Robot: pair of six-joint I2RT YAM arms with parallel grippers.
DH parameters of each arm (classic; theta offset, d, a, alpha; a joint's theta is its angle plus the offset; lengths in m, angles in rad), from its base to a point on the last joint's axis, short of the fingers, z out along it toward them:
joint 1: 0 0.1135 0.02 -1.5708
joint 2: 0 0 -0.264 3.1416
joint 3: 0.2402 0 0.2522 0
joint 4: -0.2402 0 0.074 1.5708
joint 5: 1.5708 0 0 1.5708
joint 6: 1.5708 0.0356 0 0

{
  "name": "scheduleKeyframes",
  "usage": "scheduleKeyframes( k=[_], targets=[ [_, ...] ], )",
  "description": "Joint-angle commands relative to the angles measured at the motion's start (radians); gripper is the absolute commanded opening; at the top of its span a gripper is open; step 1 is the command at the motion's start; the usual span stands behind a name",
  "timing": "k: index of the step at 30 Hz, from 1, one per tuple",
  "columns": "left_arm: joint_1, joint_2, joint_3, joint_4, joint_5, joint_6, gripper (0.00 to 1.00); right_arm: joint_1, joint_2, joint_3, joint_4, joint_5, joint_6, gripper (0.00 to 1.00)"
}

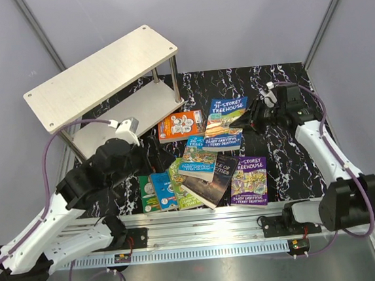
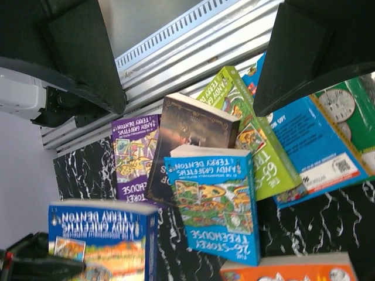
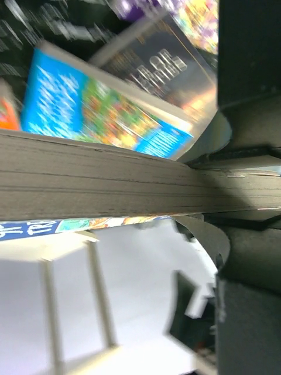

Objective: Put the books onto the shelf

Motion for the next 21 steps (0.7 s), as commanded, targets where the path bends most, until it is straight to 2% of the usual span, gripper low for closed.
scheduleKeyframes(
  k=[1,2,5,9,12,16,20,21],
  targets=[
    [0.003,0.056,0.122,0.135,0.050,0.121,0.99,0.063,-0.118,0.072,-0.088,-0.212,-0.031,0.00],
    [0.003,0.131,0.197,0.112,0.073,0.165,0.99,0.081,-0.138,0.084,-0.083,-0.252,-0.024,0.00],
    [0.003,0.226,0.303,0.101,0.121,0.207,0.99,0.135,-0.200,0.118,-0.039,-0.313,0.026,0.00],
    [0.006,0.290,0.340,0.144,0.163,0.231,0.99,0.156,-0.276,0.121,0.088,-0.366,0.150,0.00],
    [0.004,0.317,0.331,0.175,0.247,0.218,0.99,0.158,-0.309,0.106,0.197,-0.392,0.274,0.00],
    [0.006,0.294,0.262,0.354,0.379,0.163,0.99,0.166,-0.330,0.066,0.297,-0.403,0.348,0.00],
    [0.004,0.288,0.207,0.465,0.500,0.109,0.99,0.172,-0.344,0.035,0.355,-0.393,0.385,0.00],
    [0.004,0.290,0.201,0.482,0.523,0.103,0.91,0.173,-0.346,0.023,0.371,-0.392,0.400,0.00]
  ],
)
